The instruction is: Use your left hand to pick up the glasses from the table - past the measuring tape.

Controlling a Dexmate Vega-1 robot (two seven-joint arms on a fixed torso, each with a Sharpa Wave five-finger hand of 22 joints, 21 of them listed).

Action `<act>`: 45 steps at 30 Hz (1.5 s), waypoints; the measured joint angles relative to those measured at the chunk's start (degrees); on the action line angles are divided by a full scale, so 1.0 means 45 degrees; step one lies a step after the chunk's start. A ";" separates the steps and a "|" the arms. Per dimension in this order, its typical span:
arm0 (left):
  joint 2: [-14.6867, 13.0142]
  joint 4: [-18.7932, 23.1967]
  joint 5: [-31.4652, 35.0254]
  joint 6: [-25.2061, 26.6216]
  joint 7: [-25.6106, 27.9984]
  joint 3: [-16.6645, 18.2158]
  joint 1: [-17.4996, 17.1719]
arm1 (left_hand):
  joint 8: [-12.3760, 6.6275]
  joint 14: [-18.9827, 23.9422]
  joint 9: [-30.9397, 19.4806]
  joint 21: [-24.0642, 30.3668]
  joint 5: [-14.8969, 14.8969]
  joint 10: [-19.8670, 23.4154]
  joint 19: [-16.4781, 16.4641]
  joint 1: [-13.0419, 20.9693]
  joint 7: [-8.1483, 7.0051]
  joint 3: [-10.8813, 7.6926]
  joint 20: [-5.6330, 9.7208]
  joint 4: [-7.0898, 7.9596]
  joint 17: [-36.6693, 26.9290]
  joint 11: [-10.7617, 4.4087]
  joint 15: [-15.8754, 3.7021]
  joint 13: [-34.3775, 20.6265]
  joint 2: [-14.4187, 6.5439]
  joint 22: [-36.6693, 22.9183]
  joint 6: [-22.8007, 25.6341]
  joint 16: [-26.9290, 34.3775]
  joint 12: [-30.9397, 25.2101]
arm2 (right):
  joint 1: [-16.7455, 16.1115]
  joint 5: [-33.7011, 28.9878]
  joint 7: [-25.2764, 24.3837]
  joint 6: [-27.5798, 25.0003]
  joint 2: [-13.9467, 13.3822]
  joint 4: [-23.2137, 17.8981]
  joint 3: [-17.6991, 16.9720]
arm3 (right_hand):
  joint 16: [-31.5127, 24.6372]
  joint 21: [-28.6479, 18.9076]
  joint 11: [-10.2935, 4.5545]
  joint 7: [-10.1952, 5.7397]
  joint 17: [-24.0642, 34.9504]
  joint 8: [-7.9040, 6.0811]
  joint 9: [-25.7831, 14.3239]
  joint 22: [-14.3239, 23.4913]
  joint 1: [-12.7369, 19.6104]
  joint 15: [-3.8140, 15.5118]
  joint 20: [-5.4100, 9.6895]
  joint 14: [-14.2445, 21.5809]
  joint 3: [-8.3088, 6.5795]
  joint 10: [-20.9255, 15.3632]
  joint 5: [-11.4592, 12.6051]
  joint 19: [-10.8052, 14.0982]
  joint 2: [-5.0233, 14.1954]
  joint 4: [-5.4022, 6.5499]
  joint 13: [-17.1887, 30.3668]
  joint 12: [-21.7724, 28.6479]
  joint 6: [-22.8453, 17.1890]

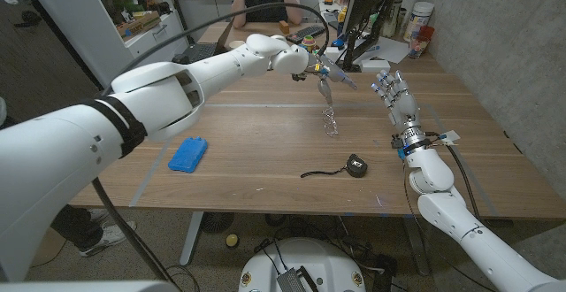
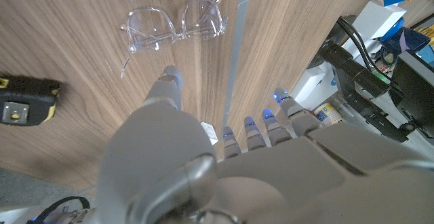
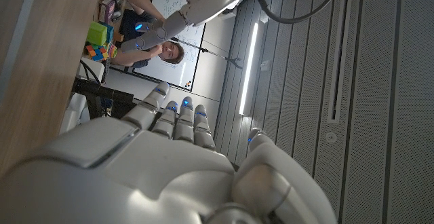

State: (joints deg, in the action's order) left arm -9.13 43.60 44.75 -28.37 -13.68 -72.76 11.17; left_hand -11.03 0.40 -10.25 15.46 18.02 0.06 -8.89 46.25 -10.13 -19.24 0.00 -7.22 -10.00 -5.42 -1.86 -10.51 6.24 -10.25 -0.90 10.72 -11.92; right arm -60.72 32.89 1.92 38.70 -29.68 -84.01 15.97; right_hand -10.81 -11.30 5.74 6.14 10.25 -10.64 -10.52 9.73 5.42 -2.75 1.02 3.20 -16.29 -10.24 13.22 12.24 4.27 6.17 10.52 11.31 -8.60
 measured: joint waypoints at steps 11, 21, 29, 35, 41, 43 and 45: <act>0.1484 -0.3025 -0.0260 -0.0695 0.0837 -0.1344 0.0588 | 0.0000 0.0000 0.0000 -0.0096 0.0000 0.0000 -0.0052 0.0170 0.0068 0.0136 -0.0053 -0.0028 0.0000 0.0000 0.0000 0.0000 -0.0170 0.0000 0.0068 0.0000 0.0000 | 0.0164 -0.0099 -0.0068 -0.0006 0.0002 0.0116 0.0024 | 0.0000 0.0000 0.0000 0.0000 0.0000 0.0000 0.0000 0.0000 -0.0022 0.0000 0.0000 -0.0001 0.0035 0.0001 0.0000 0.0000 -0.0079 -0.0035 0.0000 0.0000 0.0000; 0.2148 -0.4140 -0.0549 -0.0806 0.1171 -0.2265 0.0834 | 0.0000 0.0000 0.0001 -0.0146 0.0000 0.0186 -0.0092 0.0386 0.0065 0.0247 -0.0094 -0.0036 0.0000 -0.0092 0.0000 0.0000 -0.0284 0.0000 0.0251 0.0000 0.0000 | 0.0302 -0.0139 -0.0070 -0.0004 0.0062 0.0302 0.0067 | 0.0000 0.0000 0.0000 0.0000 0.0000 0.0000 0.0000 0.0000 -0.0022 0.0000 0.0000 -0.0002 0.0035 0.0001 0.0000 0.0000 -0.0078 -0.0035 0.0000 0.0000 0.0000; 0.2542 -0.4575 -0.0683 -0.0673 0.1194 -0.2917 0.0918 | 0.0000 0.0129 0.0001 -0.0146 0.0000 0.0346 -0.0159 0.0556 0.0065 0.0355 -0.0027 -0.0066 0.0000 -0.0117 0.0029 0.0000 -0.0353 0.0000 0.0250 0.0001 0.0000 | 0.0339 -0.0148 -0.0085 0.0070 0.0090 0.0360 0.0071 | 0.0000 0.0000 0.0000 0.0000 0.0000 0.0000 0.0000 0.0000 -0.0022 0.0000 0.0000 -0.0002 0.0034 0.0001 0.0096 -0.0001 -0.0078 -0.0035 0.0000 0.0000 0.0000; 0.2719 -0.4706 -0.0686 -0.0520 0.1189 -0.3339 0.0940 | 0.0000 0.0180 0.0000 -0.0237 -0.0001 0.0390 -0.0159 0.0670 0.0066 0.0401 -0.0027 -0.0116 0.0000 -0.0159 -0.0021 -0.0069 -0.0334 0.0001 0.0387 0.0001 0.0000 | 0.0335 -0.0148 -0.0087 0.0155 0.0091 0.0369 0.0055 | 0.0000 0.0000 -0.0001 0.0000 0.0000 0.0000 0.0000 0.0000 -0.0022 0.0000 0.0000 -0.0003 0.0041 0.0001 0.0097 -0.0001 -0.0078 -0.0029 0.0000 0.0000 0.0000; 0.2886 -0.4816 -0.0640 -0.0400 0.1188 -0.3682 0.0939 | 0.0000 0.0264 0.0001 -0.0237 0.0000 0.0460 -0.0158 0.0811 0.0136 0.0445 -0.0027 -0.0092 0.0001 -0.0093 0.0024 -0.0068 -0.0373 0.0000 0.0457 0.0001 0.0000 | 0.0321 -0.0147 -0.0088 0.0256 0.0089 0.0378 0.0034 | 0.0001 0.0000 -0.0001 0.0000 0.0000 0.0000 -0.0001 0.0000 -0.0022 0.0000 0.0000 -0.0003 0.0129 0.0002 0.0097 -0.0001 -0.0077 -0.0047 0.0000 0.0000 0.0000; 0.2935 -0.4847 -0.0640 -0.0400 0.1188 -0.3769 0.0922 | 0.0000 0.0263 0.0001 -0.0270 0.0000 0.0506 -0.0211 0.0839 0.0069 0.0489 0.0025 -0.0135 0.0000 -0.0137 0.0025 -0.0068 -0.0401 0.0001 0.0524 0.0001 -0.0079 | 0.0321 -0.0147 -0.0088 0.0274 0.0089 0.0378 0.0034 | 0.0001 0.0000 -0.0001 0.0000 0.0000 0.0000 0.0000 0.0000 -0.0022 0.0000 0.0000 -0.0003 0.0129 0.0002 0.0096 -0.0001 -0.0077 -0.0047 0.0000 0.0000 0.0000; 0.2982 -0.4885 -0.0640 -0.0400 0.1188 -0.3866 0.0882 | -0.0049 0.0312 0.0000 -0.0270 0.0000 0.0528 -0.0229 0.0937 0.0073 0.0489 0.0044 -0.0136 0.0012 -0.0157 -0.0024 -0.0068 -0.0403 0.0001 0.0529 0.0001 -0.0087 | 0.0321 -0.0147 -0.0091 0.0283 0.0089 0.0378 0.0034 | 0.0001 0.0000 0.0000 0.0000 0.0000 0.0000 0.0000 0.0000 -0.0025 0.0000 0.0000 -0.0003 0.0129 0.0002 0.0096 -0.0001 -0.0080 -0.0047 0.0000 0.0000 0.0000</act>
State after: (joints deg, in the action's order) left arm 4.29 21.62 41.87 -30.16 -8.33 -90.15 15.14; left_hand -11.25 1.80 -10.25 14.24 18.02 2.44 -9.92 50.47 -9.80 -17.04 0.20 -7.83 -9.94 -6.13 -1.97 -10.82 4.43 -10.25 1.48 10.73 -12.31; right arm -59.27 32.23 1.51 39.97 -29.28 -82.31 16.12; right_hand -10.80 -11.30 5.74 6.14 10.25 -10.64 -10.52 9.73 5.31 -2.75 1.03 3.18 -15.71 -10.23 13.65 12.23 3.92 5.96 10.52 11.31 -8.60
